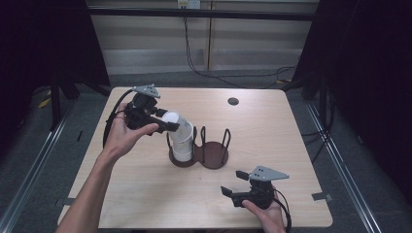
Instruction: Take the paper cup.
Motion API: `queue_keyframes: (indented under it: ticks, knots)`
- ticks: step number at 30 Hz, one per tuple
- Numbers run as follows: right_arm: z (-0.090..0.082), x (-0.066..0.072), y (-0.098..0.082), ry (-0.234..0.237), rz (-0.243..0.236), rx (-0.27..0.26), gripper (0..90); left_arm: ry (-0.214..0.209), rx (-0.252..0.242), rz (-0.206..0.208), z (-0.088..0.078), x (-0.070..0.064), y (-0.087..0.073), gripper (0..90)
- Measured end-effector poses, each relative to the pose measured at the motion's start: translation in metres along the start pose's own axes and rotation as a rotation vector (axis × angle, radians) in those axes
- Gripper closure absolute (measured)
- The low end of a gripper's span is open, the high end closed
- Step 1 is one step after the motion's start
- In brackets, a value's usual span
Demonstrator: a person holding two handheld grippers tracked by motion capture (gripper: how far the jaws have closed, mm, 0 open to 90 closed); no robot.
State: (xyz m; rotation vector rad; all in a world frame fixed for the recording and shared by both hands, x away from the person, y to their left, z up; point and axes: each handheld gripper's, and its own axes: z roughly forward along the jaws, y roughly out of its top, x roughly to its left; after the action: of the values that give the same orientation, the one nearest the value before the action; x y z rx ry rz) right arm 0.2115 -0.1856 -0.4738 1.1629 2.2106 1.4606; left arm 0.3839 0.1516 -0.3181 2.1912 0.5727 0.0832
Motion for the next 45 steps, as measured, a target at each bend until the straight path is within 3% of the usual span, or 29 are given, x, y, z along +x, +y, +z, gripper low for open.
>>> queue_keyframes:
  ticks: [10,20,28,33,38,45]
  knots:
    - [0.0,0.0,0.0,-0.005,0.001,0.001,17.7,0.023,-0.027,0.039,-0.005,-0.015,-0.004,36.8]
    - [0.0,-0.001,0.0,-0.014,0.005,-0.009,16.5,0.01,-0.083,0.029,-0.01,-0.021,-0.015,36.8]
    - [0.001,-0.001,0.001,-0.013,0.002,-0.007,16.4,-0.027,-0.126,0.028,-0.013,-0.027,-0.025,36.8]
    - [0.002,0.0,0.001,-0.008,0.0,-0.008,16.2,-0.041,-0.135,0.015,-0.01,-0.028,-0.035,36.8]
    - [0.002,-0.001,0.001,-0.006,0.002,-0.007,16.2,-0.084,-0.141,0.0,-0.007,-0.033,-0.041,36.8]
    - [0.002,0.001,0.003,0.011,0.005,-0.019,14.1,-0.113,-0.149,0.002,-0.003,-0.041,-0.047,36.8]
